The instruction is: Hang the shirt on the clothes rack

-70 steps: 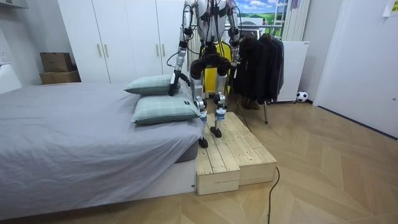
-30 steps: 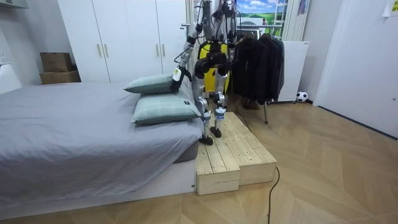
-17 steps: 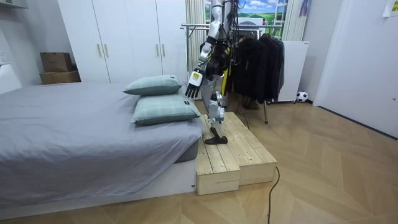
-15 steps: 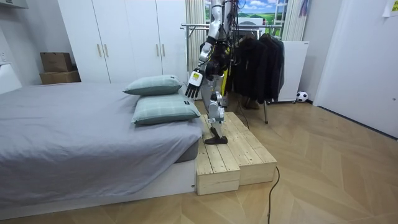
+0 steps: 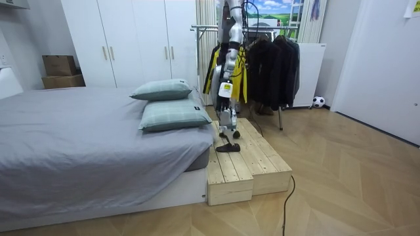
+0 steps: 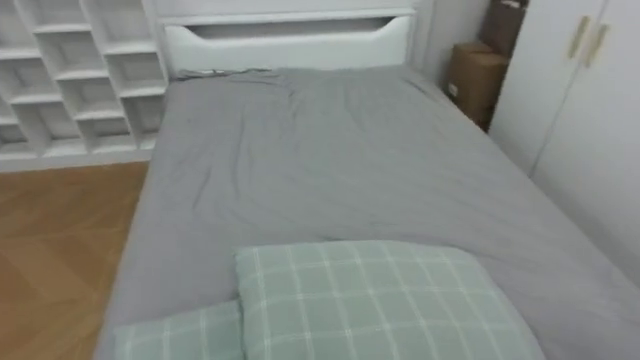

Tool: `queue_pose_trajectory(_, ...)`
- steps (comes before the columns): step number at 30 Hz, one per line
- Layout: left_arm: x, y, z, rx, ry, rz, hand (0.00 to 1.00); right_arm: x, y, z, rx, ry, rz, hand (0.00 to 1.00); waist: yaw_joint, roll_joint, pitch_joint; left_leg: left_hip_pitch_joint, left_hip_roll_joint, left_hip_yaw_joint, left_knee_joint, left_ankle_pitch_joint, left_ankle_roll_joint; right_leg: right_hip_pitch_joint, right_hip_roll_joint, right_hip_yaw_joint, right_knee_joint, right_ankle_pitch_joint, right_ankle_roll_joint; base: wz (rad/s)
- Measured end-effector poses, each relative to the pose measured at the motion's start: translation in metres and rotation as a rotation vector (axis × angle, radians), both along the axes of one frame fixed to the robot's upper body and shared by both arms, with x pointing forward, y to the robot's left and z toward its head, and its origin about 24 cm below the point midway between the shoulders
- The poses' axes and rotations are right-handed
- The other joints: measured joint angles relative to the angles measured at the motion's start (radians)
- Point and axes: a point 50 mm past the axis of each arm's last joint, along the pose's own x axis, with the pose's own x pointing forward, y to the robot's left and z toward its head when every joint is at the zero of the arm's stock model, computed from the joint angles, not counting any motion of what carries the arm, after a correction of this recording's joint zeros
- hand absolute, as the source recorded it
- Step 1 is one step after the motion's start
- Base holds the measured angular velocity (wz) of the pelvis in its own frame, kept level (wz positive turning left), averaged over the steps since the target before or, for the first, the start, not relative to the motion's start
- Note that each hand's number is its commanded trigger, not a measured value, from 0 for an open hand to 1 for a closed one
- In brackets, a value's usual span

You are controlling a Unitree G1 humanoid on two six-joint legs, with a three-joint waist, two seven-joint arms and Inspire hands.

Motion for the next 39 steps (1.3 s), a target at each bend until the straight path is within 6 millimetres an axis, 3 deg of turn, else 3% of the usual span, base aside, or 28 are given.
queue_pose_trajectory(1, -0.006, 0.002, 0.000, 0.012, 0.020, 0.011, 0.00, 0.000, 0.005, -0.001, 0.012, -0.003, -0.001, 0.00, -0.002, -0.011, 0.0048, -0.014, -0.006, -0.024, 0.007, -0.007, -0.004, -0.011, 0.004, -0.013, -0.008, 0.048, -0.011, 0.64)
queue_pose_trajectory(2, -0.008, 0.001, 0.000, 0.013, 0.027, 0.016, 0.00, -0.001, 0.005, -0.001, 0.013, -0.002, -0.008, 0.00, 0.004, -0.011, 0.0016, -0.017, -0.005, -0.027, 0.009, -0.007, -0.005, -0.007, 0.004, -0.028, -0.001, 0.049, -0.012, 0.43)
queue_pose_trajectory(4, -0.017, -0.005, -0.002, 0.000, 0.046, 0.051, 0.00, 0.001, 0.002, 0.000, 0.007, -0.009, -0.012, 0.00, 0.047, -0.005, 0.0040, -0.013, -0.003, -0.019, -0.002, -0.012, -0.012, -0.001, 0.018, -0.036, -0.001, 0.048, -0.014, 0.05)
queue_pose_trajectory(7, -0.026, -0.008, -0.002, -0.004, 0.083, 0.075, 0.00, 0.003, 0.003, 0.000, 0.017, -0.018, -0.016, 0.00, 0.057, 0.001, 0.0031, -0.008, 0.001, -0.027, -0.007, -0.012, -0.012, 0.012, 0.021, -0.037, -0.004, 0.045, -0.012, 0.24)
queue_pose_trajectory(13, -0.032, -0.005, -0.002, 0.049, 0.146, 0.033, 0.00, 0.010, 0.004, 0.000, 0.012, -0.029, 0.011, 0.00, 0.051, 0.005, 0.0015, 0.012, -0.003, -0.033, -0.018, -0.012, -0.012, 0.032, 0.016, -0.037, -0.004, 0.043, -0.009, 0.07)
queue_pose_trajectory(22, -0.006, -0.002, -0.001, 0.105, 0.088, -0.002, 0.00, -0.003, 0.004, -0.001, 0.015, 0.014, -0.001, 0.00, 0.016, -0.005, 0.0013, 0.010, -0.014, -0.053, -0.016, -0.011, -0.014, 0.047, 0.015, -0.034, -0.020, 0.042, -0.008, 0.07)
queue_pose_trajectory(25, -0.002, -0.002, -0.001, 0.106, 0.079, -0.004, 0.00, -0.004, 0.004, -0.001, 0.019, 0.013, -0.003, 0.00, 0.012, -0.003, -0.0040, 0.011, -0.015, -0.053, -0.016, -0.008, -0.015, 0.048, 0.015, -0.035, -0.020, 0.042, -0.008, 0.00)
queue_pose_trajectory(39, -0.018, -0.006, -0.003, 0.090, 0.119, 0.029, 0.00, -0.010, 0.006, -0.001, 0.075, -0.019, -0.083, 0.00, -0.005, 0.002, -0.0063, 0.025, -0.014, -0.053, -0.030, -0.007, -0.015, 0.055, 0.017, -0.030, -0.021, 0.042, -0.008, 0.00)
